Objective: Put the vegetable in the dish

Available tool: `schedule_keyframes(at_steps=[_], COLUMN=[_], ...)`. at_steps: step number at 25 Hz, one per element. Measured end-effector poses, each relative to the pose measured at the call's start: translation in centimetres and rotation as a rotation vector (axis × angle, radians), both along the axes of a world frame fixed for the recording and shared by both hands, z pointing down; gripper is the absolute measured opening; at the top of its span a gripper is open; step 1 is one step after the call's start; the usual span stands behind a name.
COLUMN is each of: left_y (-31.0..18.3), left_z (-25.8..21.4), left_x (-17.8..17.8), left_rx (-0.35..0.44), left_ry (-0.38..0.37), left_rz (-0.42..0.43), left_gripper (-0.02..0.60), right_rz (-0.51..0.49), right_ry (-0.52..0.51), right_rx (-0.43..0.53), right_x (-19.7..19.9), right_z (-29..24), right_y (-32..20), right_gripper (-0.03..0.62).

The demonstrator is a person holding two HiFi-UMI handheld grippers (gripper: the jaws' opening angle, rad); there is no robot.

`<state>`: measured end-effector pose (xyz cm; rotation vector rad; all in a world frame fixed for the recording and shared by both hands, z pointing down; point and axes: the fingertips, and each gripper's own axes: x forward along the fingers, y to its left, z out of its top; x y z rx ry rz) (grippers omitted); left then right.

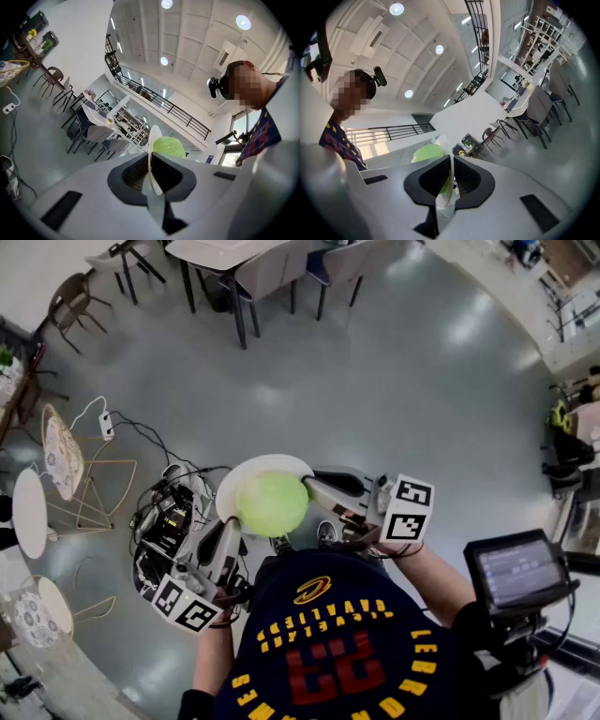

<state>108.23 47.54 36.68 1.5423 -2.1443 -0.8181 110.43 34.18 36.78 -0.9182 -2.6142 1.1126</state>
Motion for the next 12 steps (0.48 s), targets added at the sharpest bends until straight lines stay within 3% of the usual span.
schedule_keyframes(at_steps=[12], left_y=[-0.71], left_z=[0.6], left_x=[0.4], left_rx=[-0.007], left_ry=[0.003], left_rz=[-0.016], left_gripper=[0.02], right_rz=[0.01], right_ry=[0.003], right_rx=[-0.046], right_x=[0.48], right_z=[0.55], right_y=[-0.76], right_gripper=[0.021])
